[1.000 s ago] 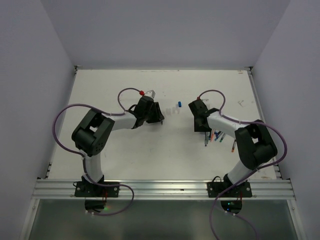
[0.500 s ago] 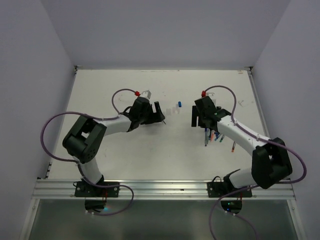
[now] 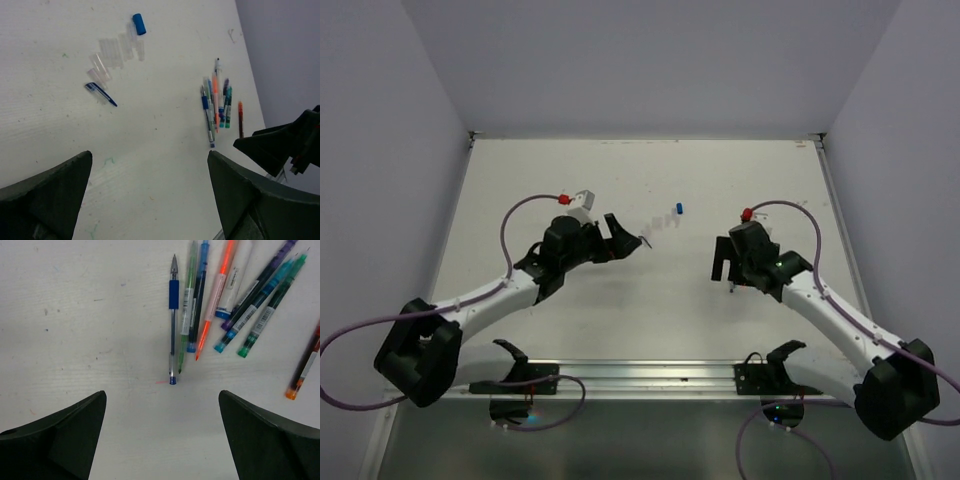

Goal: Open the pen caps

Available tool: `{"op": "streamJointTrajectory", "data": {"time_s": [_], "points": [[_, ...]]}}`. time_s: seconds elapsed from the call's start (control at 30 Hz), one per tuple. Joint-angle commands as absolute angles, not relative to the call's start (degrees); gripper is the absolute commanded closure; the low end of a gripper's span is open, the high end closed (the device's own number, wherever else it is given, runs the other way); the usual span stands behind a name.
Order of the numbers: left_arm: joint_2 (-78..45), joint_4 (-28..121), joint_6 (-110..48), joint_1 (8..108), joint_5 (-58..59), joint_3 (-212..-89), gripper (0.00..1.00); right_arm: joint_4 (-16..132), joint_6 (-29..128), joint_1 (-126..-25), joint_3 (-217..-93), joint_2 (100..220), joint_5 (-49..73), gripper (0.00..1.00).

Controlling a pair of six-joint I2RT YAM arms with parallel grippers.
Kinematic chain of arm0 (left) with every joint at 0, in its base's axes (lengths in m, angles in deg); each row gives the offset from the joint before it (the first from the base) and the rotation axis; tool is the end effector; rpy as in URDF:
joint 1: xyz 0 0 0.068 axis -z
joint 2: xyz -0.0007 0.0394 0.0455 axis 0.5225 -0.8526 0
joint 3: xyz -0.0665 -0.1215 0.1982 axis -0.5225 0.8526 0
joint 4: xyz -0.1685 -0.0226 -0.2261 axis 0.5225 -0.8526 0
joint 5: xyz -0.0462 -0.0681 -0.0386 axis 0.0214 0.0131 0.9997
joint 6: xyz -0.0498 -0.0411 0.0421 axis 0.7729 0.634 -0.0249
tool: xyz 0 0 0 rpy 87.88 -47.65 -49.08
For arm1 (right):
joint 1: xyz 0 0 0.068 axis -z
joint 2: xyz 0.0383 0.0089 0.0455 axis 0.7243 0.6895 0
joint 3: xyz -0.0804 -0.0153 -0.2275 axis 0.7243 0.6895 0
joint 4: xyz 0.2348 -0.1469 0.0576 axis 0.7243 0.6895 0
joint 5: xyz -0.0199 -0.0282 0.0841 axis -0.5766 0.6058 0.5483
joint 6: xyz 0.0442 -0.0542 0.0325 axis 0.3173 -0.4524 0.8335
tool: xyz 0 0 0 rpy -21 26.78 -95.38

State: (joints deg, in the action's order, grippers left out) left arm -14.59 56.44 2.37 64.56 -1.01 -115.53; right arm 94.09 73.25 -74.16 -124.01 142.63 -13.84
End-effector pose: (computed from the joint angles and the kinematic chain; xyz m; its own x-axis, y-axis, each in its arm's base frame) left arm 0.2740 -0.1878 0.1691 -0.6872 -0.3831 -0.6172 0.2118 0.7071 -0.6747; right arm 0.2451 0.1054 0.1773 -0.7754 0.1396 -0.6159 0.1308 0.9896 0.0596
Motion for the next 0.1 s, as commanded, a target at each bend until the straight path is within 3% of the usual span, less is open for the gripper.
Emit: {"op": "streamJointTrajectory", "data": {"time_s": [0.0,0.07], "points": [[-10.06,65.09,6.46,65.16,4.09,-108.28,0.0,94.53,76.61,-74.8,-118.79,135.07,-7.52,0.01],[-6.1,71.16,8.73,65.34,8.82,-104.14,0.0,94.08,76.26,-74.8,-117.54,127.78,-2.6,0.01]]}}
